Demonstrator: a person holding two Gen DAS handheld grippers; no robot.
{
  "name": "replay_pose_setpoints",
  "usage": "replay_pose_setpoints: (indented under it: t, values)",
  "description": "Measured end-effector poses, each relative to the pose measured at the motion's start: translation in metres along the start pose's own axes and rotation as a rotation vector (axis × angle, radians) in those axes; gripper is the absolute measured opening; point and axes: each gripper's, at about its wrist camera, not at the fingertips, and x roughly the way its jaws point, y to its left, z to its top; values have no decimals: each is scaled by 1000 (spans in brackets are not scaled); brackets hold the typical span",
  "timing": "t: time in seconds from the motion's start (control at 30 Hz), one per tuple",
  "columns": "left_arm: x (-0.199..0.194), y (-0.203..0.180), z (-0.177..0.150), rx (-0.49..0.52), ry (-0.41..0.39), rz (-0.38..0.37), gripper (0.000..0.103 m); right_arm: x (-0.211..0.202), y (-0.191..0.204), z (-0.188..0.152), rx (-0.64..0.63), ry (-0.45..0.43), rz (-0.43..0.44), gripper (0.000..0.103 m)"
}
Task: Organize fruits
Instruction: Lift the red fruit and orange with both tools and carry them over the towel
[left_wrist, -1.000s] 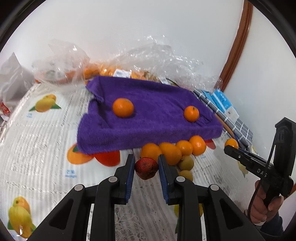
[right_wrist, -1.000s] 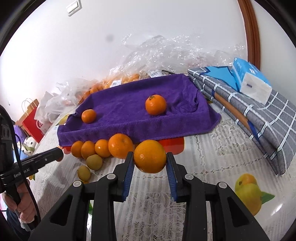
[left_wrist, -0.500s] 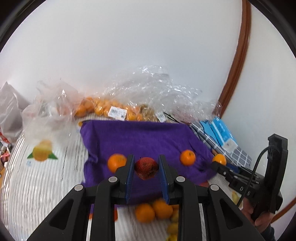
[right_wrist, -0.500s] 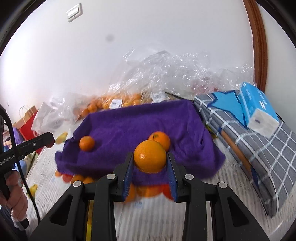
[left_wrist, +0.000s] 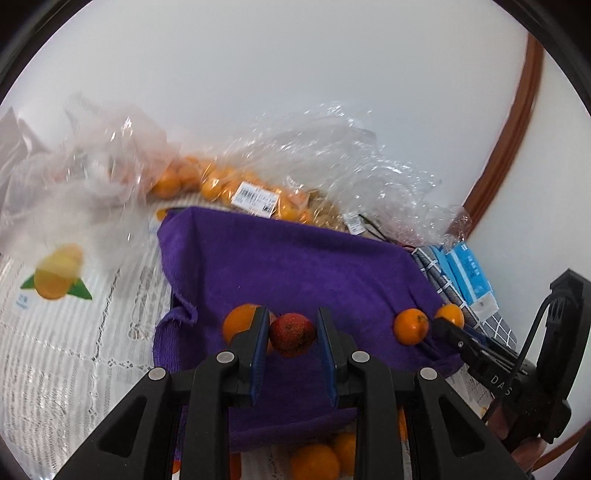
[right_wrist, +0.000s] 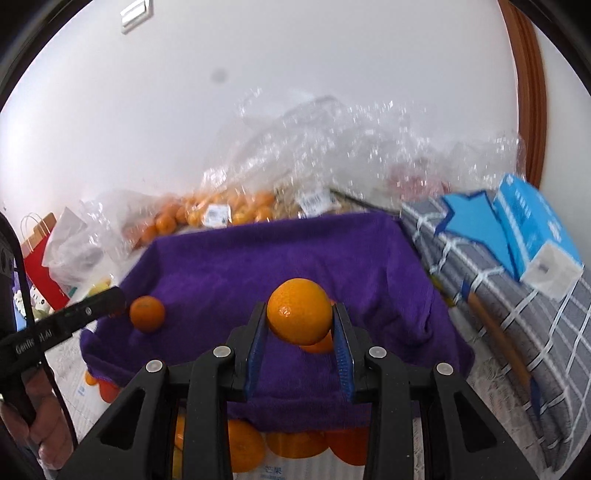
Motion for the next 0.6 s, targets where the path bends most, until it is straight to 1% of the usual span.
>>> replay_pose_setpoints:
  t: [0.1,0.23,0.33,0.4,0.53,0.6]
  values:
    - [2,4,-2,-22,1,-4,25,3,-3,-2,0,2,0,34]
    - [3,5,-3,-9,-10,23,25,6,-6,-5,-12,5,-18,34]
    - [11,6,-4,-15,15,22,25,8,-8,-6,-10,14,-19,34]
    - [12,5,-4,-7,16,32,25,9,-7,-7,-15,23,-15,34]
    - [12,4,-4,1,15,29,25,11,-2,-9,-42,32,-15,34]
    - [13,4,-4,1,19,31,25,11,2,-11,-58,36,-28,34]
